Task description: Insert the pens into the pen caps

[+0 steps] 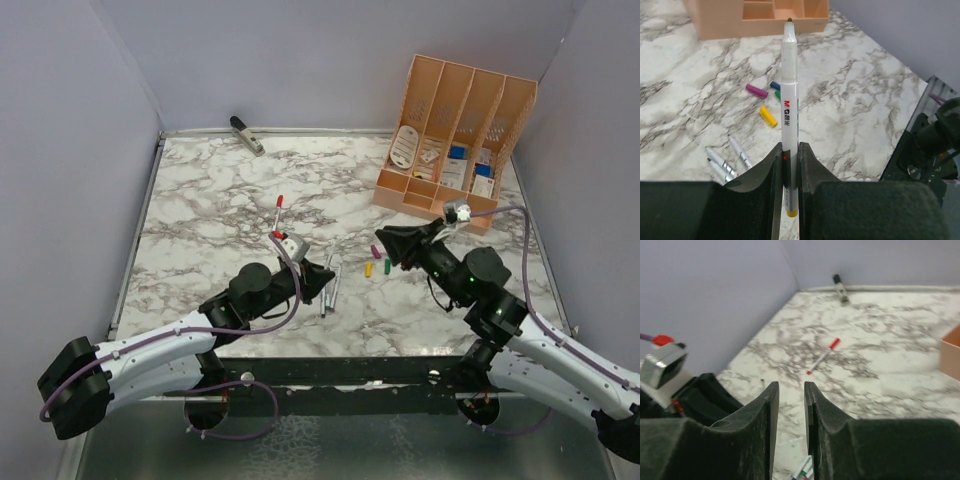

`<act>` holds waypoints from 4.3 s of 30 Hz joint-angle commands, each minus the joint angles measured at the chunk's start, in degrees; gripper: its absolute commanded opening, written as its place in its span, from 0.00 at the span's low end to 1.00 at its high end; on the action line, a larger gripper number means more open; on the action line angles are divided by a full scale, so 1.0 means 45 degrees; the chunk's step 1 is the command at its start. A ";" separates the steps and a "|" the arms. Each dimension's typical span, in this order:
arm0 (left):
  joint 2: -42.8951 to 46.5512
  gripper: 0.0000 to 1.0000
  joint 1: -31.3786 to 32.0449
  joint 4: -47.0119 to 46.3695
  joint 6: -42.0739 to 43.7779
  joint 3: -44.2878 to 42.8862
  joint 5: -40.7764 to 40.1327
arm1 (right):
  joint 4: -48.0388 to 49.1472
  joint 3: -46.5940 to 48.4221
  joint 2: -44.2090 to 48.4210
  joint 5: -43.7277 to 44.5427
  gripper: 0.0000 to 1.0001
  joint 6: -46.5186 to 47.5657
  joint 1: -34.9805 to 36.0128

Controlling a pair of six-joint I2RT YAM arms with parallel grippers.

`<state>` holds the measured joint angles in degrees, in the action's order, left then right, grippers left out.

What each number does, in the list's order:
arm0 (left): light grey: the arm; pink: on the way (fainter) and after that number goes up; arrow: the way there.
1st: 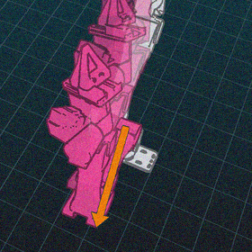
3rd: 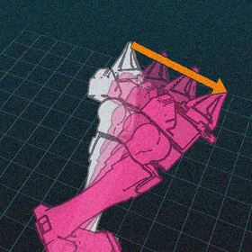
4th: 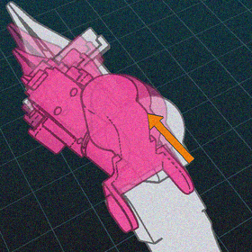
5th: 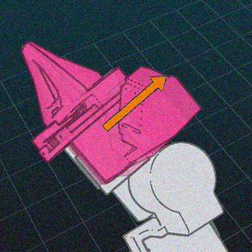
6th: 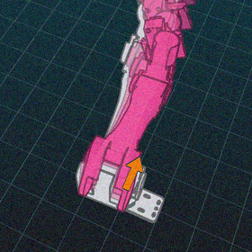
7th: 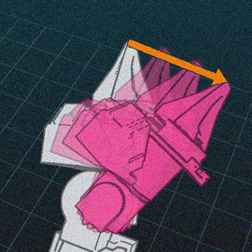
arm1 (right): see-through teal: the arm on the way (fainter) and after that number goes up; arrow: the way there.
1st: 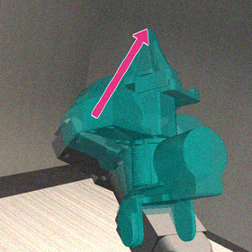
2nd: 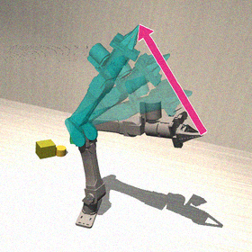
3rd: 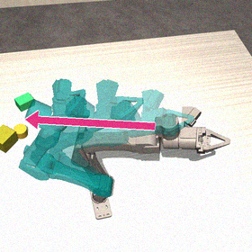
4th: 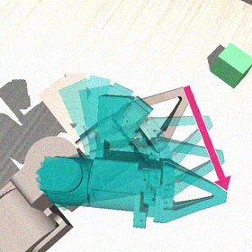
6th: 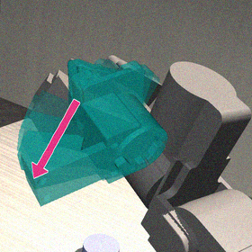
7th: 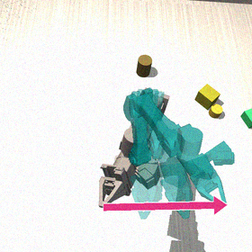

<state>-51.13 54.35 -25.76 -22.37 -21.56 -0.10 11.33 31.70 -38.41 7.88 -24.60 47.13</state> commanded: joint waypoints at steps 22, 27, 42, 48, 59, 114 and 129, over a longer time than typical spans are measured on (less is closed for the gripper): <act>0.0210 0.00 -0.0671 0.2344 -0.0626 0.0360 -0.0296 | -0.4965 0.2168 -0.8194 0.2025 0.40 -0.1248 -0.0011; 0.0088 0.00 -0.0688 0.2190 -0.0597 0.0358 -0.0158 | -0.4919 0.2503 -0.8992 0.2450 0.43 -0.1497 -0.0006; -0.0309 0.00 -0.0689 0.1967 -0.0567 0.0202 0.0061 | -0.4551 0.2920 -1.0569 0.2907 0.43 -0.1743 -0.0015; -0.0314 0.00 -0.0682 0.1955 -0.0554 0.0221 0.0093 | -0.4530 0.3198 -1.1093 0.3130 0.43 -0.1849 -0.0006; -0.0364 0.00 -0.0674 0.1951 -0.0547 0.0164 0.0176 | -0.4406 0.3304 -1.1918 0.3399 0.43 -0.2189 -0.0263; -0.0461 0.00 -0.0690 -0.0499 0.0278 0.0155 0.2656 | 0.0120 0.2716 -0.6498 0.2360 0.01 -0.0368 -0.0728; -0.1503 0.00 -0.0690 -0.5254 -0.1149 0.0364 0.5011 | 1.0859 -0.1390 -0.3579 -0.1423 0.01 -0.0518 -0.0728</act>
<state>-56.14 51.42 -40.64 -24.64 -19.79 17.93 43.05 28.99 -55.05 9.85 -25.56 43.77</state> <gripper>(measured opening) 0.151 0.045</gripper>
